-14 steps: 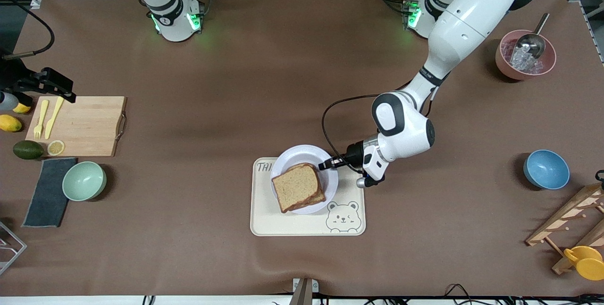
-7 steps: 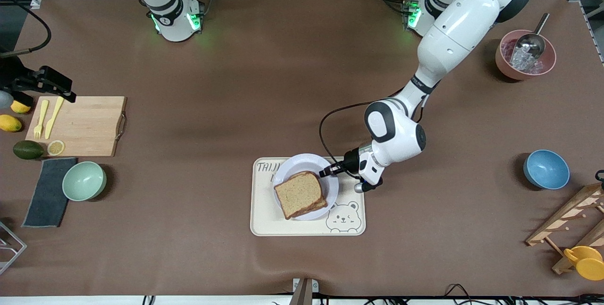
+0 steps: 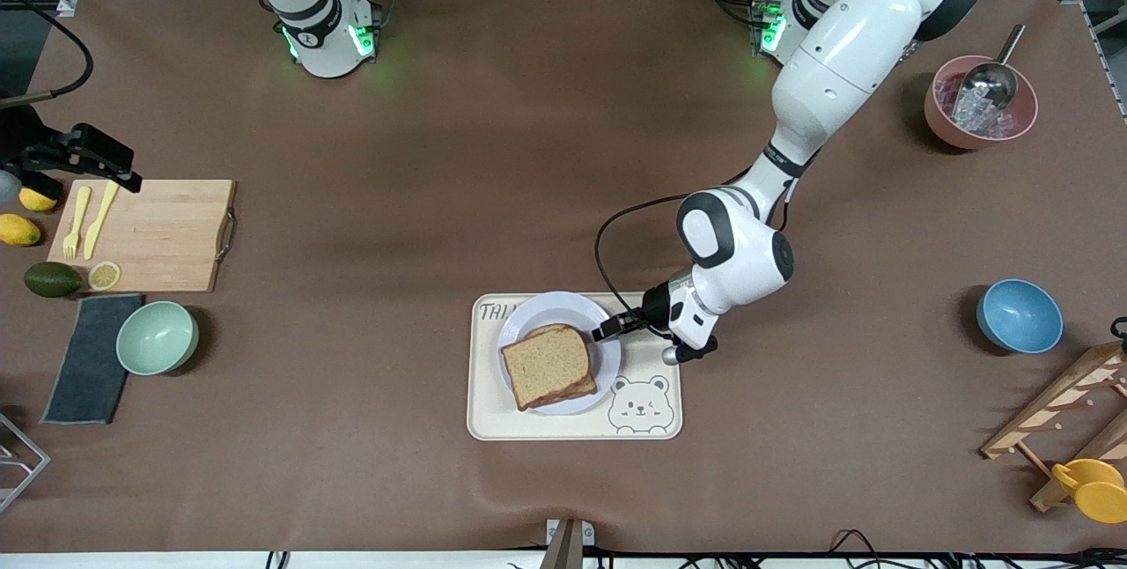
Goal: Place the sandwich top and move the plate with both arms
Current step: 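Slide the plate onto the bear-printed tray with the left gripper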
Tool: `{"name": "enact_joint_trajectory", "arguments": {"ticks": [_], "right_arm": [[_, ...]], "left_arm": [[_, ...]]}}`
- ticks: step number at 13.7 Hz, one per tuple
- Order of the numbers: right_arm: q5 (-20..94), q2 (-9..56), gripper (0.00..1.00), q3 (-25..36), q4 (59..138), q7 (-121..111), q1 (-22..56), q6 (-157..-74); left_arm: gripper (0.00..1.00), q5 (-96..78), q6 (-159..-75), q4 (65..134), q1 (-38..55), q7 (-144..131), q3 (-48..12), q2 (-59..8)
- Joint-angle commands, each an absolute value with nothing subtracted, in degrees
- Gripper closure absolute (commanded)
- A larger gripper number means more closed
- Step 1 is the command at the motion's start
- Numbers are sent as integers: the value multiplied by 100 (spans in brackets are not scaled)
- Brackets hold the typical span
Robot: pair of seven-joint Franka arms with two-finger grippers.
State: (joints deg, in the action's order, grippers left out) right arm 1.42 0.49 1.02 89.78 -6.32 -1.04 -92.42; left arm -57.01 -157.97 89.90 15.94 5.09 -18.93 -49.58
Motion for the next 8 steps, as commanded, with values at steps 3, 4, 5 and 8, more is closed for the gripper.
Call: {"name": "enact_joint_trajectory", "arguments": {"ticks": [3,4,5,8], "right_arm": [[264,132,0,18,8868,-589,-299,-9272],[272,141,0,18,8877,-589,-290,-9272],[264,141,0,9,8877,-589,-290,-9264],[255,167,0,9,8877,-598,-281,-9264]], "left_arm": [[0,-5151,-15873,9315,1652,466,-1636,-4370],[0,-5020,-15873,9386,1661,457,-1452,-4255],[0,-4975,-15873,9456,1644,457,-1407,-4123],[0,-4966,-15873,9798,1652,308,-1188,-3580]]}}
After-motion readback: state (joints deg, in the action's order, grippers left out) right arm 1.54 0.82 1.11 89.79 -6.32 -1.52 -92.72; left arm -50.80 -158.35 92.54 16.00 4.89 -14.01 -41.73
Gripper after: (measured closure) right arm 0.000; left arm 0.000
